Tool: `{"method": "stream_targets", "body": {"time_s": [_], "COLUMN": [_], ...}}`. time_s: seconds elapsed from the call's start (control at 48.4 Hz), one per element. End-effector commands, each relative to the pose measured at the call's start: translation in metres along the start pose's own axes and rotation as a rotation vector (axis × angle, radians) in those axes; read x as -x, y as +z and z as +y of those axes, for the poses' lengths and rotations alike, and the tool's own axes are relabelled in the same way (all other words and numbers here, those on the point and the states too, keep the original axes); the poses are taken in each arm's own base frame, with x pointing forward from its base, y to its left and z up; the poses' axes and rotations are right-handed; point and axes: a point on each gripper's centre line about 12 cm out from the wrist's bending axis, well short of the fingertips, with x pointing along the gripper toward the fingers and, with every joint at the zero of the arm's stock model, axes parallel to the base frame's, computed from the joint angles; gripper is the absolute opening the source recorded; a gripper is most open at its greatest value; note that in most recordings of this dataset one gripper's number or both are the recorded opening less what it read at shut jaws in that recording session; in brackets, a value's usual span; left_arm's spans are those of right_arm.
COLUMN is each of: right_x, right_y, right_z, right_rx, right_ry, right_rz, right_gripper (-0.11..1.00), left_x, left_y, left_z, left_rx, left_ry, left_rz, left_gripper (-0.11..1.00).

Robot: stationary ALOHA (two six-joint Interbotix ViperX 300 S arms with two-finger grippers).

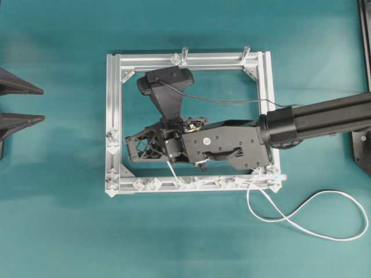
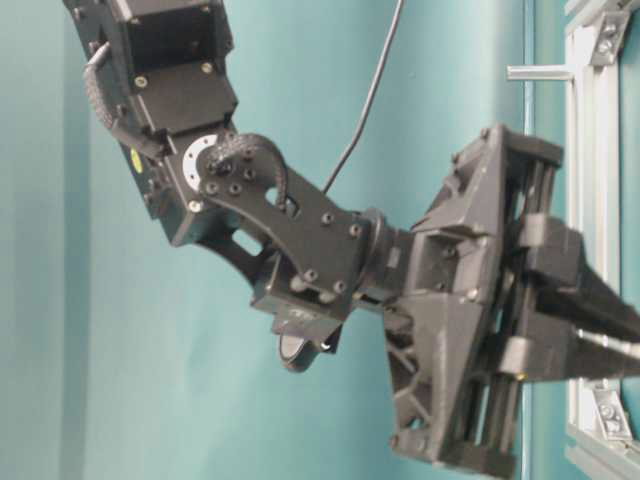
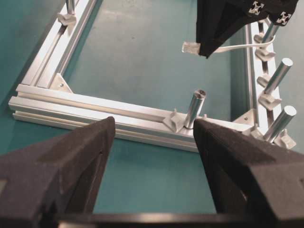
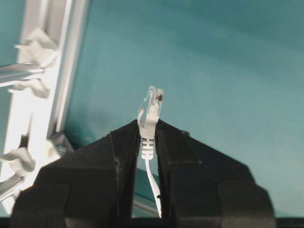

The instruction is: Move the cable alternately left and right between 8 closely spaced pins so it hooks onto each one.

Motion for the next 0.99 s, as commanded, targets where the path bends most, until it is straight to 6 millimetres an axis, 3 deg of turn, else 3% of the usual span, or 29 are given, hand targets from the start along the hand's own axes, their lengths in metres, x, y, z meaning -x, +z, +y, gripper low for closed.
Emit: {"method": "stream_targets", "body": {"time_s": [0.0, 0.599, 0.971], "right_x": [0.016, 0.005, 0.004], "right_y": [0.01, 0.008, -0.021], "right_z": [0.017, 0.055, 0.057], "right_rx": [-0.019, -0.021, -0.007], "right_ry": [0.073, 0.171, 0.173], "right_rz": [-0.006, 0.002, 0.051], "right_gripper": [0.13, 0.13, 0.13], "left_x": [0.0, 0.0, 0.0], "left_y": [0.004, 0.004, 0.004], "left_z": [-0.001, -0.001, 0.0], "left_rx": [0.004, 0.004, 0.004], "left_ry": [-0.002, -0.002, -0.002], "left_rz": [-0.014, -0.014, -0.012], "left_gripper": [0.71, 0.71, 0.71]}}
